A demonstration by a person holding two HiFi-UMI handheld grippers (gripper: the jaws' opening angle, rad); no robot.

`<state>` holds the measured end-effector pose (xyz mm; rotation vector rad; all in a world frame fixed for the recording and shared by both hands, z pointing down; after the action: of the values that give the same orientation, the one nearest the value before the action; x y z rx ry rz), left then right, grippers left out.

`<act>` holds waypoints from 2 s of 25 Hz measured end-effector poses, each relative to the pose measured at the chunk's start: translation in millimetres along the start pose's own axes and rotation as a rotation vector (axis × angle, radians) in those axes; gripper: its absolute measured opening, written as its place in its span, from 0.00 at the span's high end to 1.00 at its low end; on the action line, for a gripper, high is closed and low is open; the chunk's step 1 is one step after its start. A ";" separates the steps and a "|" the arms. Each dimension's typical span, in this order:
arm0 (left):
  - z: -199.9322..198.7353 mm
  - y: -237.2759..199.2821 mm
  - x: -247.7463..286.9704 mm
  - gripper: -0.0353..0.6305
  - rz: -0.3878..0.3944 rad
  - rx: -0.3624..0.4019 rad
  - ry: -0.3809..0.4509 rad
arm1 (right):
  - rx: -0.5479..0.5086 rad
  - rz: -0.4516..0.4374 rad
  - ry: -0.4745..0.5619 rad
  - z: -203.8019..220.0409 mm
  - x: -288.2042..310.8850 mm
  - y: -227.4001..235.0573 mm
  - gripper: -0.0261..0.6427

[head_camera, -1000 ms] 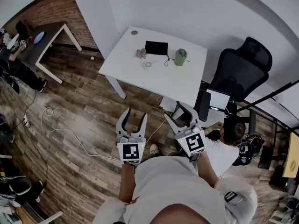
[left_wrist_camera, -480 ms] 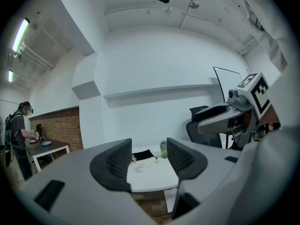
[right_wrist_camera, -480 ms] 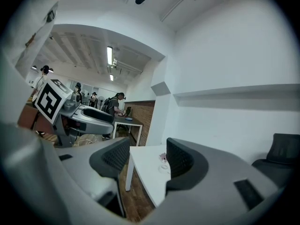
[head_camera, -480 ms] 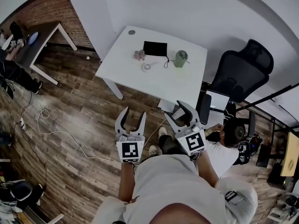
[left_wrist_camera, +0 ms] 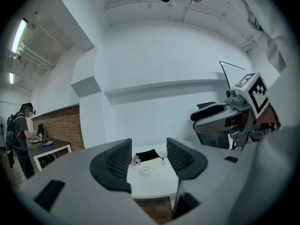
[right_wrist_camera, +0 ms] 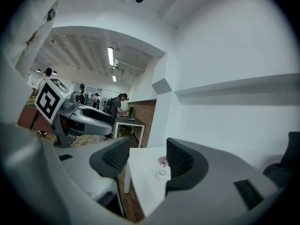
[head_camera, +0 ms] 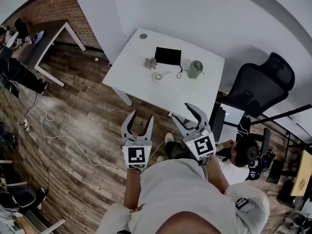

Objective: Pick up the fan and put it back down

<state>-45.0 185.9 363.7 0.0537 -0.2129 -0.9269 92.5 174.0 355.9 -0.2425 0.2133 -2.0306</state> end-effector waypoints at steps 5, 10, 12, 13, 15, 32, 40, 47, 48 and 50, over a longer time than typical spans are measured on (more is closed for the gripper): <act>0.1 -14.8 30.7 0.60 -0.018 -0.011 -0.012 | -0.002 -0.026 0.004 3.8 30.0 21.1 0.59; -1.2 -21.7 61.5 0.60 -0.042 -0.017 -0.034 | 0.005 -0.063 0.013 9.3 55.2 44.2 0.59; -1.9 -22.9 71.9 0.60 -0.056 -0.019 -0.043 | 0.002 -0.084 0.012 13.4 63.0 51.7 0.59; -3.0 -23.6 76.8 0.60 -0.064 -0.018 -0.046 | 0.003 -0.093 0.011 15.7 66.6 55.0 0.59; -6.0 -25.1 85.7 0.60 -0.073 -0.014 -0.050 | 0.009 -0.110 0.010 19.8 74.4 60.2 0.59; 10.1 -52.6 134.4 0.60 -0.098 -0.045 -0.112 | 0.039 -0.163 -0.052 53.9 137.3 83.1 0.58; 32.5 -84.7 161.8 0.60 -0.044 -0.078 -0.130 | 0.022 -0.153 -0.124 73.5 177.1 82.3 0.56; 65.9 -117.0 191.6 0.60 0.039 -0.117 -0.178 | -0.001 -0.153 -0.212 97.5 220.9 75.0 0.54; 71.4 -121.5 194.7 0.60 0.049 -0.126 -0.183 | -0.004 -0.155 -0.224 101.0 226.5 72.6 0.54; 82.5 -130.6 201.5 0.60 0.069 -0.142 -0.196 | -0.012 -0.161 -0.249 108.7 238.3 67.5 0.54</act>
<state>-47.7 -49.6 458.5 -0.1753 -0.3282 -0.8759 72.5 -73.9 462.3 -0.5300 0.0511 -2.1348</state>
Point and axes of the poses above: the fingertips, and each gripper's own axes: x forward along the fingers, y to its right, z out of its underside, the point moved 2 cm from there along -x, backward along the fingers, and after that the axes turned 15 degrees about z, right-handed, at the moved point
